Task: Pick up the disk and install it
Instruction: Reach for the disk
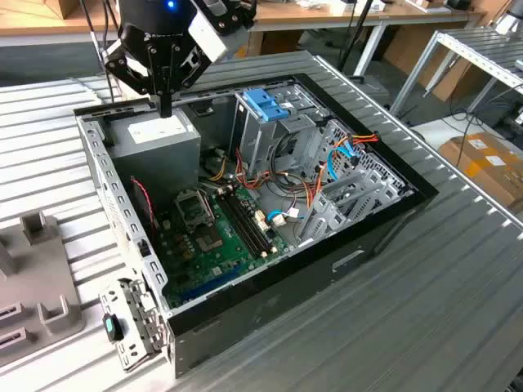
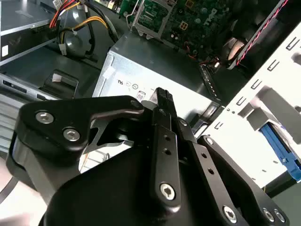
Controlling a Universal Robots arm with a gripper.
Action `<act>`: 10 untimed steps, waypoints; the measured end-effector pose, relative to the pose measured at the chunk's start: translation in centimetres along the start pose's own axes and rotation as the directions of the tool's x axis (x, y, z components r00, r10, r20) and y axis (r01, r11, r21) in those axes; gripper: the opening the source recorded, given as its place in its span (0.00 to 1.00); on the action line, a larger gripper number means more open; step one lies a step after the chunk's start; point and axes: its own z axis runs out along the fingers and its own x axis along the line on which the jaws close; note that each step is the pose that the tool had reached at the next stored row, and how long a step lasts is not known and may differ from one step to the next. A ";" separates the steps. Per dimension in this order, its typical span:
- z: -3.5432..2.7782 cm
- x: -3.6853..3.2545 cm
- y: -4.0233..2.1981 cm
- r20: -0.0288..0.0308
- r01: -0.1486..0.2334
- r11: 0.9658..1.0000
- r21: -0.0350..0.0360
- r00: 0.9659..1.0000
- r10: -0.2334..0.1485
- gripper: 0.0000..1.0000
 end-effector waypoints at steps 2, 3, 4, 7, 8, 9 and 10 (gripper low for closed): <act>0.00 0.00 0.00 0.000 0.000 1.000 0.000 1.000 0.000 0.11; 0.00 0.00 0.00 0.000 0.000 1.000 0.000 1.000 0.000 0.11; 0.00 0.00 0.00 0.000 0.000 1.000 0.000 1.000 0.000 0.11; 0.00 0.00 0.00 0.000 0.000 1.000 0.000 1.000 0.000 0.11; 0.00 0.02 0.00 0.000 0.000 1.000 0.000 1.000 0.000 0.11; 0.00 0.04 0.00 0.000 0.000 1.000 0.000 1.000 0.000 0.11; -0.01 0.07 0.00 0.000 0.000 1.000 0.000 1.000 0.000 0.11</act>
